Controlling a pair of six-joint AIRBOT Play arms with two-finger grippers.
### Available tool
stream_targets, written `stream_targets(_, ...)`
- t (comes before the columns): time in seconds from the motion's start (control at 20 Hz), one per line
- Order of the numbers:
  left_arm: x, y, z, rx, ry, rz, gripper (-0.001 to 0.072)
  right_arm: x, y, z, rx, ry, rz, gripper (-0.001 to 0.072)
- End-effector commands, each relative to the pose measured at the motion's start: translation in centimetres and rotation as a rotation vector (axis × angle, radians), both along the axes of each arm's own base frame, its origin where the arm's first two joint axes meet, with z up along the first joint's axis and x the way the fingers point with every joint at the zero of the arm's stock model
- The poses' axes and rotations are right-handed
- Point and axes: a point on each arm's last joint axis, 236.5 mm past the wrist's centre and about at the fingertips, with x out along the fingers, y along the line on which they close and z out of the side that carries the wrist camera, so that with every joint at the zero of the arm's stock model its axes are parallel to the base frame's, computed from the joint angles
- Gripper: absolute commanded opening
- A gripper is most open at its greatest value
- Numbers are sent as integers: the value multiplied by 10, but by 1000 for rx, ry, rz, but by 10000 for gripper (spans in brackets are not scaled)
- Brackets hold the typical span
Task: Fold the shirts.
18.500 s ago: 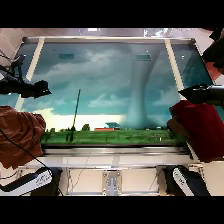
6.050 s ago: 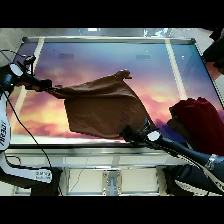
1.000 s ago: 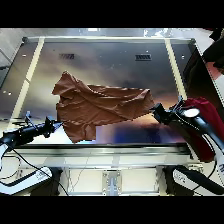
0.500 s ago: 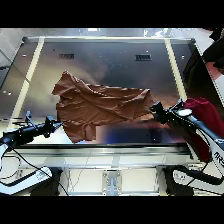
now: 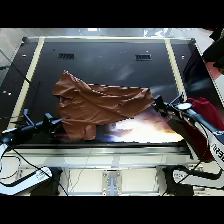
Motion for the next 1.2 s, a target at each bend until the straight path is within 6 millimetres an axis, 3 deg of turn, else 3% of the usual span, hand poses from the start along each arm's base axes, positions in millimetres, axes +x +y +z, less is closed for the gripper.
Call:
stream_targets(0.0,33,7,80,-62,-252,17,11,11,29,65,-93,-180,307,8)
stream_targets(0.05,36,10,121,-47,-353,-16,10,8,36,98,-132,-243,390,8)
stream_targets(0.15,34,23,205,63,-534,-30,10,-17,43,171,-257,-365,547,8)
stream_targets(0.2,29,32,248,155,-622,-6,10,-38,44,211,-329,-428,596,8)
stream_targets(0.3,11,33,340,360,-809,12,10,-86,40,288,-446,-559,583,9)
stream_targets(0.5,-21,-15,489,605,-1101,-67,10,-185,24,454,-654,-983,344,7)
stream_targets(0.6,-39,-29,553,764,-1221,-69,10,-227,13,516,-747,-1120,247,7)
stream_targets(0.65,-45,-31,573,833,-1231,-61,11,-243,8,539,-790,-1154,215,7)
stream_targets(0.8,-48,-24,599,1056,-1170,-36,10,-266,0,577,-872,-1181,183,7)
stream_targets(0.9,-45,-11,598,1141,-1110,7,10,-260,-1,583,-883,-1166,193,7)
stream_targets(1.05,-23,-3,569,1184,-991,-44,11,-216,-7,566,-871,-1073,225,7)
stream_targets(1.15,15,9,525,1201,-826,-107,11,-165,-10,527,-836,-920,300,7)
